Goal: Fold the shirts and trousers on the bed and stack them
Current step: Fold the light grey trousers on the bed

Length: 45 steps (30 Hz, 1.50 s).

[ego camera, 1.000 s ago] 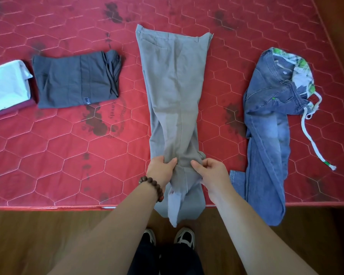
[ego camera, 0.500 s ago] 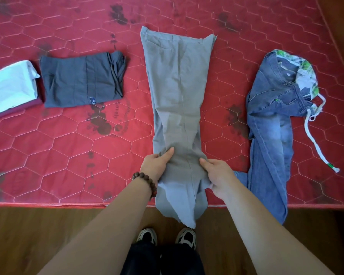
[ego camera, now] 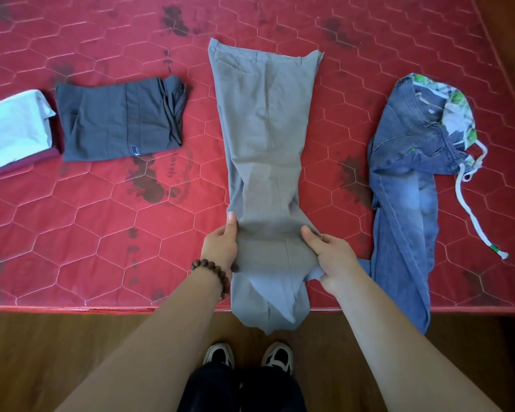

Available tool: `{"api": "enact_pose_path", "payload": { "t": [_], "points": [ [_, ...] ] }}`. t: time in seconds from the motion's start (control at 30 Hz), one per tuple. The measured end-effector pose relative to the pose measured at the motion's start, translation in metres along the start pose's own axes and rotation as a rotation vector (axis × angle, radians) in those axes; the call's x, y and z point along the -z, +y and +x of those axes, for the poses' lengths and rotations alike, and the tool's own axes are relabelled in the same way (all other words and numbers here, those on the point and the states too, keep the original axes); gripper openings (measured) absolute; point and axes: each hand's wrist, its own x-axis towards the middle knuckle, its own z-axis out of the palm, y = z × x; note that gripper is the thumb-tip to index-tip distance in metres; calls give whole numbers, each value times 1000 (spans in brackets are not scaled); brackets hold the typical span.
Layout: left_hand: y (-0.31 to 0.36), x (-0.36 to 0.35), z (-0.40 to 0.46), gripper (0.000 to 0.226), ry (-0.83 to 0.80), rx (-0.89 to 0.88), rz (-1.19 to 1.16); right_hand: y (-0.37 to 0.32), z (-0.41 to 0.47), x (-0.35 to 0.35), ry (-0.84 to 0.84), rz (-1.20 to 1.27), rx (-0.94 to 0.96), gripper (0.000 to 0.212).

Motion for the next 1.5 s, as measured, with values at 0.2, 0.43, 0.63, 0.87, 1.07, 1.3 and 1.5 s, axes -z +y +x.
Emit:
{"api": "enact_pose_path", "payload": {
  "t": [0.2, 0.43, 0.63, 0.87, 1.07, 1.3, 1.5],
  "points": [
    [2, -2, 3, 29, 229, -275, 165, 13, 12, 0, 167, -212, 209, 34],
    [-12, -3, 11, 40, 156, 114, 24, 25, 10, -7, -1, 4, -170, 35],
    [-28, 35, -3, 48, -599, 293, 146, 22, -7, 27, -450, -215, -224, 29],
    [-41, 38, -15, 34, -405, 304, -8, 31, -16, 31, -378, -371, -221, 31],
    [-57, 40, -37, 36, -483, 313, 166, 61, -35, 24, -379, -280, -243, 30],
    [-92, 36, -50, 9, -122, -76, 330, 111, -54, 4, 86, -416, 143, 13],
    [-114, 38, -61, 24, -45, -56, 324, 126, -66, 10, -64, -249, -185, 31]
  ]
}}
